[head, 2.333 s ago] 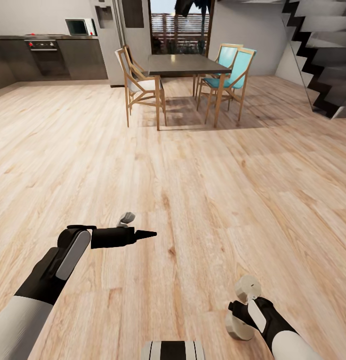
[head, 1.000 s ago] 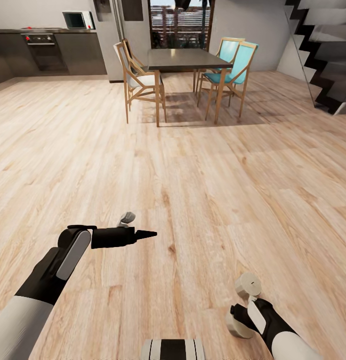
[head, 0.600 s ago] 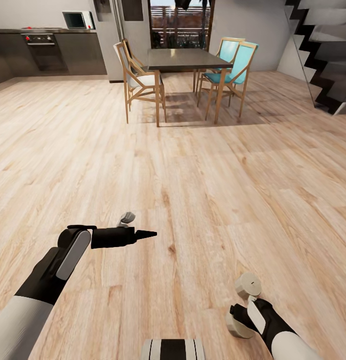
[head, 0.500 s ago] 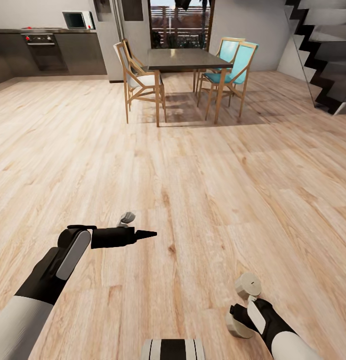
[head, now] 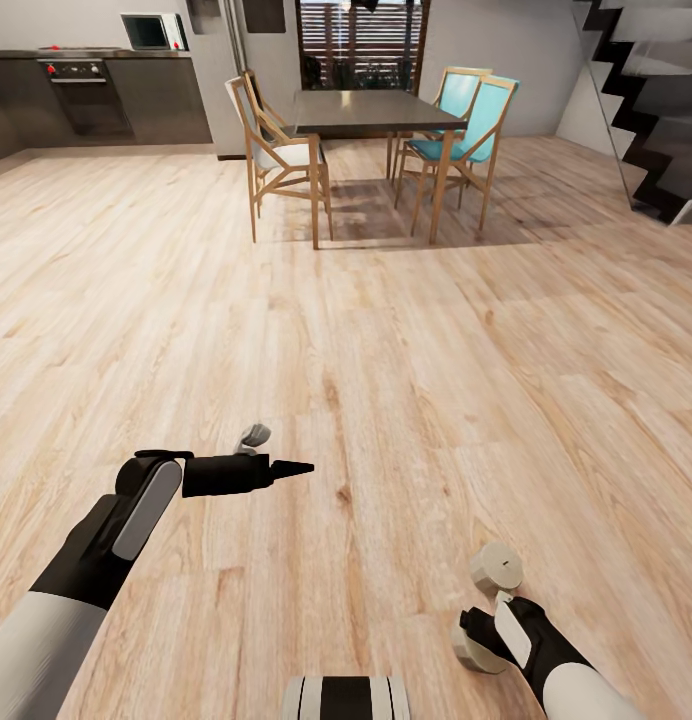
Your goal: Place each of the two pumpkins and all three candles from the living room inside a cabinet in the living room (use any cabinet), then make sure every cabinet is closed, and position the cauldron so it is next to a table in the living room.
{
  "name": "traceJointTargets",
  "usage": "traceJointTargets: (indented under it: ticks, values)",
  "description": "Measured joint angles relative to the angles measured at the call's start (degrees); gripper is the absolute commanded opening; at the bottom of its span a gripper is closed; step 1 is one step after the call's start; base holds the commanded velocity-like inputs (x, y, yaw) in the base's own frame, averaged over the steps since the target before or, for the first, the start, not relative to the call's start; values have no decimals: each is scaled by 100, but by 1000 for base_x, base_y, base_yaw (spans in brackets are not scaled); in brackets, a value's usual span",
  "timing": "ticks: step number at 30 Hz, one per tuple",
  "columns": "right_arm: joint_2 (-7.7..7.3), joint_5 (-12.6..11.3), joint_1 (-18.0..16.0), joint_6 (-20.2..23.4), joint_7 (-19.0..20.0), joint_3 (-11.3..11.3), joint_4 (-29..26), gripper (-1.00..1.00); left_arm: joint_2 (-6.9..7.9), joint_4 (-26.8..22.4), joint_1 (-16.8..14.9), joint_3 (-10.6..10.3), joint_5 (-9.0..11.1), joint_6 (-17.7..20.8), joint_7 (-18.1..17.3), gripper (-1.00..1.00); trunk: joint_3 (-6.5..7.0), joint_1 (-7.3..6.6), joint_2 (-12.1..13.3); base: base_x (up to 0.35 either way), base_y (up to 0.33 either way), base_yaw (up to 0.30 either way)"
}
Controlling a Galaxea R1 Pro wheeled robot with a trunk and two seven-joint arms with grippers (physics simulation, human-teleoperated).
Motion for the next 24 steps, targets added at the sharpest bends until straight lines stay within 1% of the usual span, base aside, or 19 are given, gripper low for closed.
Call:
traceJointTargets:
  ticks: [17, 21, 24]
  values:
    - [3, 0, 0, 0, 0, 0, 0, 100, -2, 0, 0, 0, -1, 0, 0, 100, 0, 0, 0, 0, 0, 0]
    - [3, 35, -3, 2, 1, 2, -4, 100, -4, 0, 0, 0, -7, -1, 0, 100, -87, 10, -5, 0, 0, 0]
    - [3, 37, -3, 2, 1, 2, -3, 100, -8, 0, 0, 0, -2, 0, 0, 100, -88, 10, -6, 0, 0, 0]
